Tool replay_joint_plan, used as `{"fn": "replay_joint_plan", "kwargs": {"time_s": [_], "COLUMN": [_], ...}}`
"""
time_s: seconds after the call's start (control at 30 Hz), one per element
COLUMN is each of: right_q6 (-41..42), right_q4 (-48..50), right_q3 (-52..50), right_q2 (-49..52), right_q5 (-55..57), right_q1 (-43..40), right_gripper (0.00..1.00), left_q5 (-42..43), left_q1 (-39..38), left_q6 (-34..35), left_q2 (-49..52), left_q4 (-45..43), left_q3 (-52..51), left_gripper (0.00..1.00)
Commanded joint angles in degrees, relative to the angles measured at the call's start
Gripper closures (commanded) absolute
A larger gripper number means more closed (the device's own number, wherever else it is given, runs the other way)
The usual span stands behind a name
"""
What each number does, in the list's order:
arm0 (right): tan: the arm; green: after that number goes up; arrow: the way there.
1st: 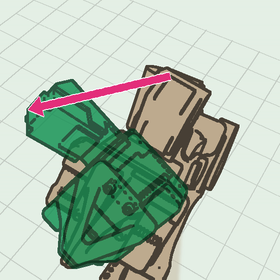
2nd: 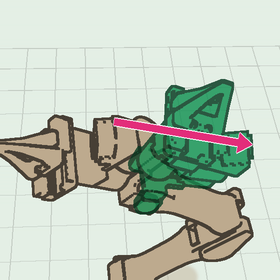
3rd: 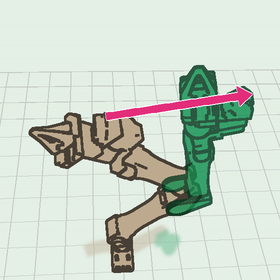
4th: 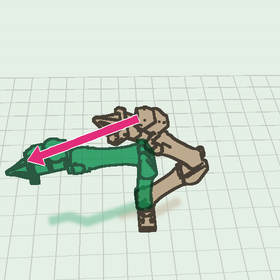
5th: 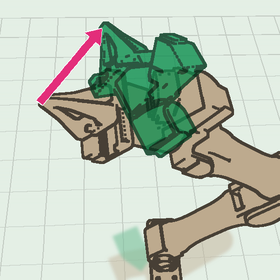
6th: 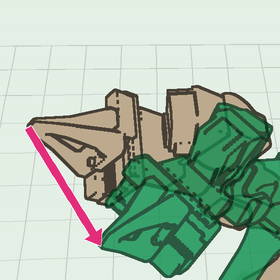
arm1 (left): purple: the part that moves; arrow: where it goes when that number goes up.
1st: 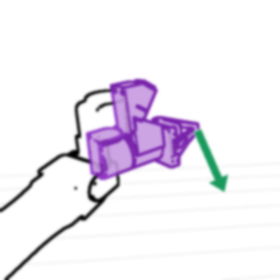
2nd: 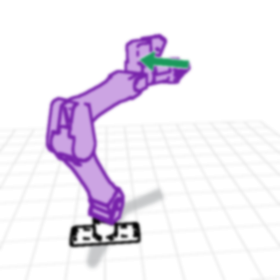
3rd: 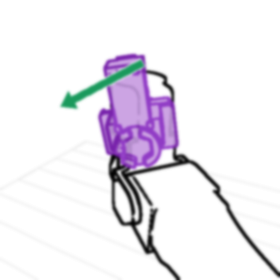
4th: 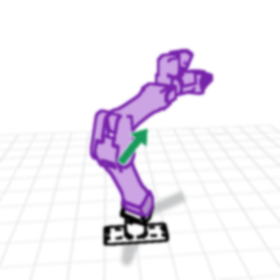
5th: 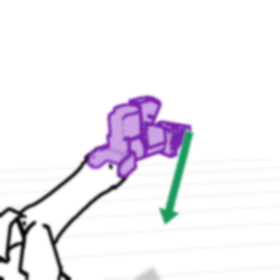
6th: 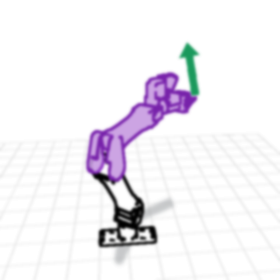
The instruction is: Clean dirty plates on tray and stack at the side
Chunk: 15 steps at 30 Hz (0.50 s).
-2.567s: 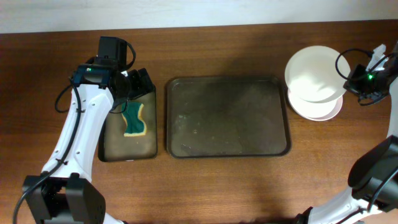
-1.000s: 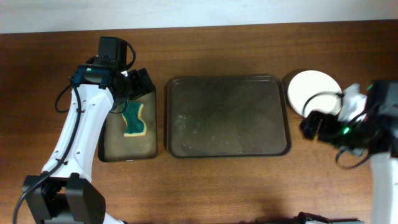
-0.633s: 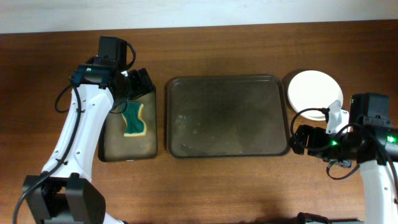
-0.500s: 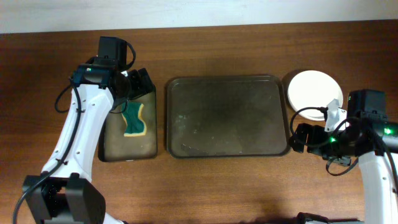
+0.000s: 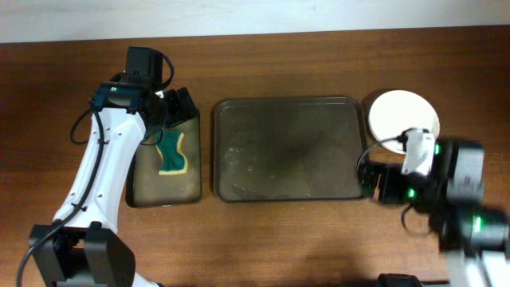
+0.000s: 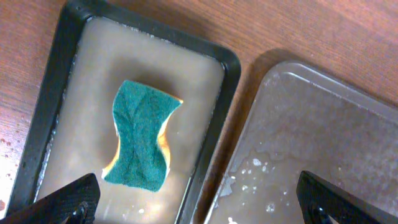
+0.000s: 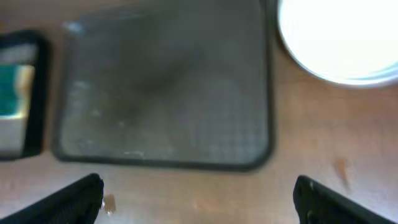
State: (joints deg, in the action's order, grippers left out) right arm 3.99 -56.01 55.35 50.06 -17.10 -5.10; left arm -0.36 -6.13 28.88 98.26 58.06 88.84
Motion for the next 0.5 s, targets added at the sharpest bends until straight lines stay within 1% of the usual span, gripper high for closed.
{"fn": "replay_joint_plan", "kwargs": {"time_s": [0.0,0.07,0.17,0.33,0.37,0.47], "right_q6": [-0.57,-0.57,-0.55,-0.55,-0.55,-0.52], "right_q4": [8.68,13.75,19.08,24.92,26.36,29.83], "right_q3": [-8.96,-14.95,-22.03,-31.76,-34.71,-38.84], "right_q2": [-13.05,-20.09,-27.39,-37.81,-41.13,-45.68], "right_q5": [-0.72,-0.70,-0.72,-1.40,-1.81,-2.27], "right_q1": [4.57,6.54,7.13,7.13,7.13,7.13], "right_gripper": [0.02,0.01,0.02,0.02,0.02,0.02], "left_q5": [0.42,0.42,0.42,0.42,0.42,0.42], "left_q1": [0.02,0.02,0.02,0.02,0.02,0.02], "left_q6": [-0.74,-0.74,-0.74,-0.74,-0.74,-0.74], "left_q2": [0.17,0.17,0.17,0.17,0.17,0.17], "left_q4": [0.09,0.09,0.09,0.09,0.09,0.07], "left_q3": [0.46,0.46,0.46,0.46,0.46,0.46], "left_gripper": [0.01,0.01,0.01,0.01,0.01,0.01]}}
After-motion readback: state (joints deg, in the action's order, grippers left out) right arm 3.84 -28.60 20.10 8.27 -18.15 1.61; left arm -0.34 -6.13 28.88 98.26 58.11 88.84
